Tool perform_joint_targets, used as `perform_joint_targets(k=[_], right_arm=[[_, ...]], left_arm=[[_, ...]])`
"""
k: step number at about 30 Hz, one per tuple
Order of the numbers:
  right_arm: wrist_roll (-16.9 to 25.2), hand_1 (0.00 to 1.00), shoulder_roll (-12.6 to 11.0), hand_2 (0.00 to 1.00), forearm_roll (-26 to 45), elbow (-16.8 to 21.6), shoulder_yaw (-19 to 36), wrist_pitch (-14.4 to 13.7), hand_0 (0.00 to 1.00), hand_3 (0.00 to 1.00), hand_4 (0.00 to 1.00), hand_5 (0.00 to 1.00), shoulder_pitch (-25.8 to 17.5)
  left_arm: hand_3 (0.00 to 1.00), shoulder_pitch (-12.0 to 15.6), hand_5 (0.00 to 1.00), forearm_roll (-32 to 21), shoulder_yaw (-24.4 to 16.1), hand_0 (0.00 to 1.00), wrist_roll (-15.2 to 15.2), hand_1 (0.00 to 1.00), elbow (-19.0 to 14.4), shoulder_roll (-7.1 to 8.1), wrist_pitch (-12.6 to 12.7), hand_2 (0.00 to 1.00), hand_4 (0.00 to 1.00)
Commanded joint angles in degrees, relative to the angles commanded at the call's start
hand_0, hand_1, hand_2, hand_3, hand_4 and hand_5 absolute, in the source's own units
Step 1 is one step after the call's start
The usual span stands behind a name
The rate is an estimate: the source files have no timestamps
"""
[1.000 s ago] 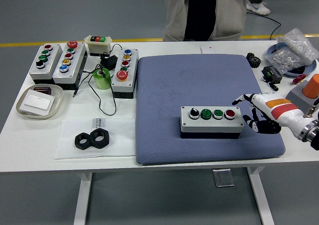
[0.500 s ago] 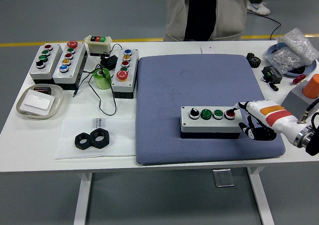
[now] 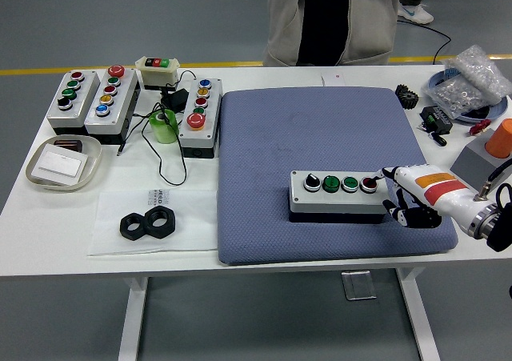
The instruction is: Pick up the button,place it on the desk,press the button,press the button
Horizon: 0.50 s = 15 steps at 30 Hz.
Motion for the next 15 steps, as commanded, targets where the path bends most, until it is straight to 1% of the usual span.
perform_joint_targets(k=[8, 12, 15], right_arm=[[-0.52, 0.057, 0.12, 0.174, -0.18, -0.37, -0.35, 0.59, 0.271, 0.709, 0.513, 0.002, -0.13], [-0.39, 0.054, -0.08, 0.172, -0.14, 0.75, 1.17, -0.25, 0.267, 0.714, 0.514, 0.002, -0.63], [-0.24, 0.054, -0.47, 0.172, 0.04, 2.58, 2.31, -1.33, 0.267, 0.714, 0.514, 0.002, -0.74]], left_arm=[[0.824, 0.23, 0.998, 0.61, -0.37, 0.747, 0.19, 0.826, 0.0, -0.03, 0.04, 0.858, 0.622], [0.824, 0.44, 0.998, 0.97, -0.65, 0.748, 0.29, 0.826, 0.0, -0.04, 0.05, 0.858, 0.623], [0.824, 0.55, 0.998, 1.36, -0.89, 0.748, 0.4, 0.826, 0.0, -0.03, 0.04, 0.858, 0.623]])
